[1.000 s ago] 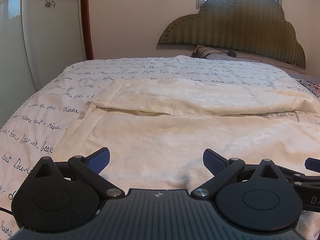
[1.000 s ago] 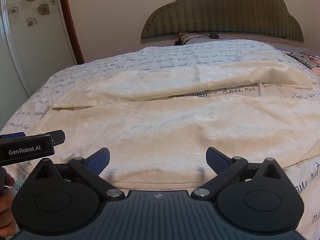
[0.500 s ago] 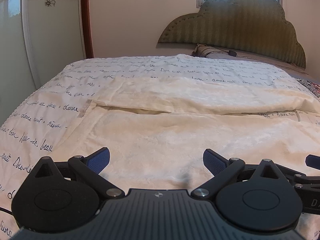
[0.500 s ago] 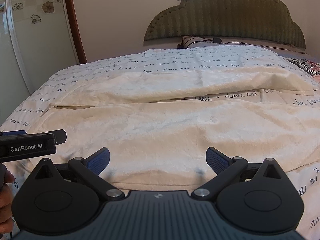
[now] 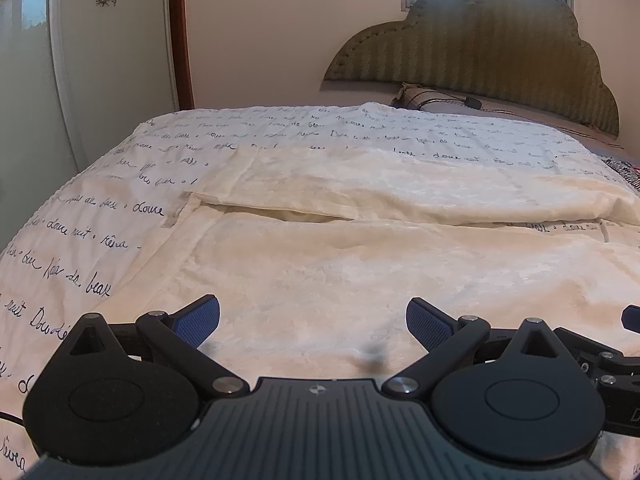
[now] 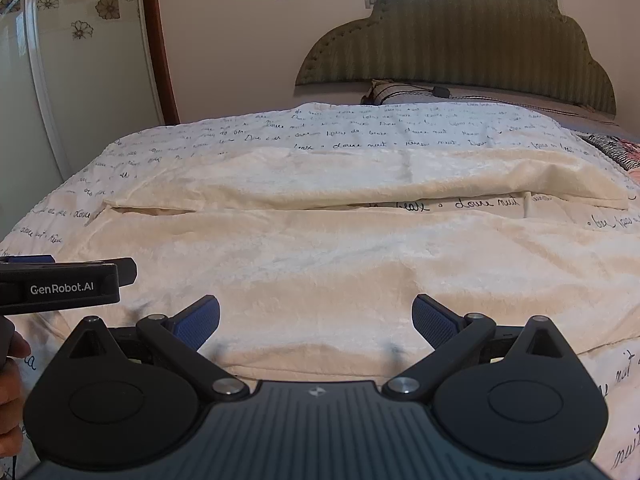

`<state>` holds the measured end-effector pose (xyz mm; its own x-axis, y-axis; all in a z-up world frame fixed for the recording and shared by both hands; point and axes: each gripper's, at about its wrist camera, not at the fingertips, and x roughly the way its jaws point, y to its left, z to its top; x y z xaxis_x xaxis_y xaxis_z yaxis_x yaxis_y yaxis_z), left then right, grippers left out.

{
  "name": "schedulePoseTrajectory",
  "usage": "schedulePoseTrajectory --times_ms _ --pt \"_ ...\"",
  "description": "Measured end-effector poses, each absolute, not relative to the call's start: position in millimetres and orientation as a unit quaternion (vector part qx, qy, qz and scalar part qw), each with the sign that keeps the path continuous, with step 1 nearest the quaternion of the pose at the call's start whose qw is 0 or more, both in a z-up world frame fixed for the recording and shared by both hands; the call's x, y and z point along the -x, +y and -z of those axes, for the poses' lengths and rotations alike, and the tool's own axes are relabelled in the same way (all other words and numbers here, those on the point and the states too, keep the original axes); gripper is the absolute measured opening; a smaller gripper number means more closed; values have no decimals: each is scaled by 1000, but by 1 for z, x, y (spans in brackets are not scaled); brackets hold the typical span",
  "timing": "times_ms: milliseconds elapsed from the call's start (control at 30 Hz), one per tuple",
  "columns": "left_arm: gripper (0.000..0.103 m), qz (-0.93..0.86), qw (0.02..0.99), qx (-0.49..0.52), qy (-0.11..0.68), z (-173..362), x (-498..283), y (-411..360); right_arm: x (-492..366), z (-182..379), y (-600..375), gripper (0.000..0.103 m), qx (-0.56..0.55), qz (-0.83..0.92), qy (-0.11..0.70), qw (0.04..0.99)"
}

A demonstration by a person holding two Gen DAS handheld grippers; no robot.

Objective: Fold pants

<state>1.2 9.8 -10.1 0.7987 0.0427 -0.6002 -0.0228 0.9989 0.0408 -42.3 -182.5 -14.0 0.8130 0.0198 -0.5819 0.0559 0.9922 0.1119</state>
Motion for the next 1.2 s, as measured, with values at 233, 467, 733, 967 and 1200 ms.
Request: schedulePoseTrajectory --times_ms 233,467,733,967,1200 --pt "102 -20 947 -15 321 10 -3 13 42 12 -177 103 -44 13 303 952" --pt "102 -22 946 -11 324 10 -9 21 39 6 -167 103 -12 -2 289 957" --pt "102 -29 942 -12 333 11 -20 29 32 -3 -153 103 54 -13 259 964" --pt "102 -36 940 -16 339 10 -32 36 18 -12 -146 103 87 -53 242 965" --pt "102 -27 938 -14 345 10 -44 48 -45 -23 -150 103 98 -133 238 957"
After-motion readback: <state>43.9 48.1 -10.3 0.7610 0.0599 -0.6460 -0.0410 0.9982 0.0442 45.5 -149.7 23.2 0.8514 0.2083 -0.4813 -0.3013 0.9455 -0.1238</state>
